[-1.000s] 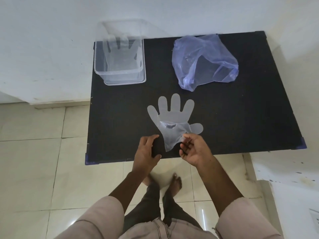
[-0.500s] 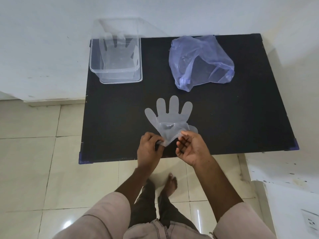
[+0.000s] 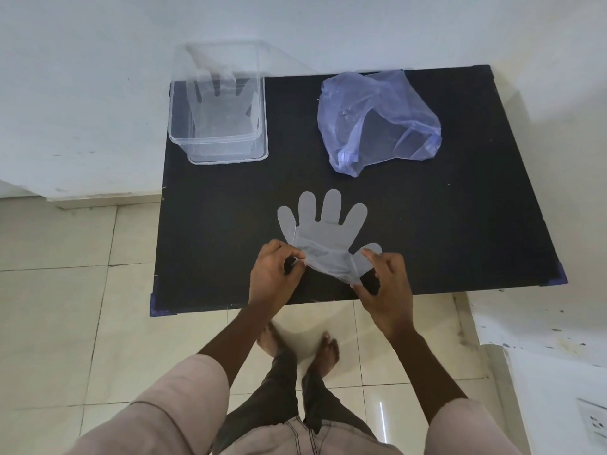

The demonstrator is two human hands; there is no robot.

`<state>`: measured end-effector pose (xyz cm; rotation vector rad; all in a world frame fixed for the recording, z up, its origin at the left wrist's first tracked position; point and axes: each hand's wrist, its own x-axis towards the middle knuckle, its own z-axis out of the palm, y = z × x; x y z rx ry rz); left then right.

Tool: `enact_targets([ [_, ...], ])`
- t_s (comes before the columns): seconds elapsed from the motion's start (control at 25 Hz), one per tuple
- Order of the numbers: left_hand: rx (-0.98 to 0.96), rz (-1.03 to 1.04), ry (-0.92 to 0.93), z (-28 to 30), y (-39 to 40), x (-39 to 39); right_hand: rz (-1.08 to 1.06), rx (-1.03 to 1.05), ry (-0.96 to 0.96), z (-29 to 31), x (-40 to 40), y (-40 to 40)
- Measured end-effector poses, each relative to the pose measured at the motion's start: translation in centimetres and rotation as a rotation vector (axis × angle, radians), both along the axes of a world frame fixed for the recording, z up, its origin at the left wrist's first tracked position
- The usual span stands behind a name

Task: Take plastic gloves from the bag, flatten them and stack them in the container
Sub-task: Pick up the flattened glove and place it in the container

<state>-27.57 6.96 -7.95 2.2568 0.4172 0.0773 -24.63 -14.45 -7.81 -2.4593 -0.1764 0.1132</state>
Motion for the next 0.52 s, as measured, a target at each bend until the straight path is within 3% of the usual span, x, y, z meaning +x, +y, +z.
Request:
enact_targets([
  [0.12,-0.016,-0.028,-0.004,0.3,0.4,0.5,0.039,0.062,-0.096,0.1,0.3,0.4],
  [0.28,-0.109,-0.089,0.021,1.4,1.5,1.3,0.012,0.201,-0.058,0.4,0.8,1.1],
  [0.52,-0.726,-0.11,0.146,7.0,3.3,3.8,-0.165,0.601,0.311,5.4,2.9,2.4],
])
